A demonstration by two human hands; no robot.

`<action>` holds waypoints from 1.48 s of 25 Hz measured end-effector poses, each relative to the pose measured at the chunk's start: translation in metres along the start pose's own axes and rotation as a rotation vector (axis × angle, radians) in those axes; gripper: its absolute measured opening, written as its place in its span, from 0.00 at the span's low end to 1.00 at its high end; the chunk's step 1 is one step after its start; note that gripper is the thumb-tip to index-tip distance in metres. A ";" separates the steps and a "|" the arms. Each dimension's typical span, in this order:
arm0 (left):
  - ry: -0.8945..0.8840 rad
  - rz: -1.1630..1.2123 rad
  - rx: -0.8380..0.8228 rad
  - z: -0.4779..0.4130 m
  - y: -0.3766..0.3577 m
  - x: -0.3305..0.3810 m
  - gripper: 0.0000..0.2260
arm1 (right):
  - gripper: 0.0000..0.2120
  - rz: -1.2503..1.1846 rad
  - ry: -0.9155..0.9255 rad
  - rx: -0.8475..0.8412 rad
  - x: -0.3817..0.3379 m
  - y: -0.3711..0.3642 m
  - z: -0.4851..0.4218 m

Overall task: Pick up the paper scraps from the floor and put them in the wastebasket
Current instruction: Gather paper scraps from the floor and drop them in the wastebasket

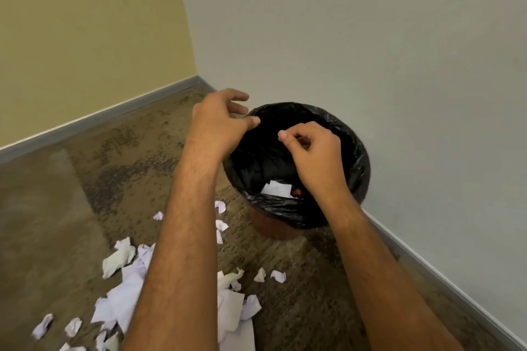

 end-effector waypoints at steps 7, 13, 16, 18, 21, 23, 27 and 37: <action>0.192 -0.007 0.031 0.004 0.047 -0.073 0.15 | 0.07 -0.154 0.134 -0.130 -0.044 -0.080 0.002; 0.319 -0.091 0.046 0.015 0.066 -0.124 0.13 | 0.06 -0.136 0.227 -0.359 -0.054 -0.159 0.016; 0.427 -0.211 0.009 0.025 0.049 -0.170 0.16 | 0.02 0.055 0.127 -0.458 -0.018 -0.199 0.036; 0.500 -0.364 -0.085 0.037 0.026 -0.204 0.23 | 0.11 0.240 -0.061 -0.566 0.027 -0.213 0.050; 0.532 -0.554 -0.235 0.063 -0.018 -0.253 0.34 | 0.32 0.557 -0.300 -0.780 0.098 -0.217 0.075; 0.475 -0.645 -0.322 0.081 -0.047 -0.275 0.44 | 0.47 0.677 -0.375 -0.883 0.132 -0.213 0.089; 0.493 -0.797 -0.398 0.099 -0.075 -0.303 0.58 | 0.61 0.731 -0.389 -0.976 0.165 -0.212 0.110; 0.224 -1.104 -0.346 0.079 -0.081 -0.311 0.41 | 0.50 0.830 -0.168 -0.882 0.168 -0.235 0.095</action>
Point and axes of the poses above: each hand's wrist, its own z-axis away from the middle knuckle, its own y-axis out of the back of the hand, x = y × z, the point moved 2 cm from there along -z, towards the middle knuckle, and after that the axes turned 15 degrees about -z, right-handed, at the moved point
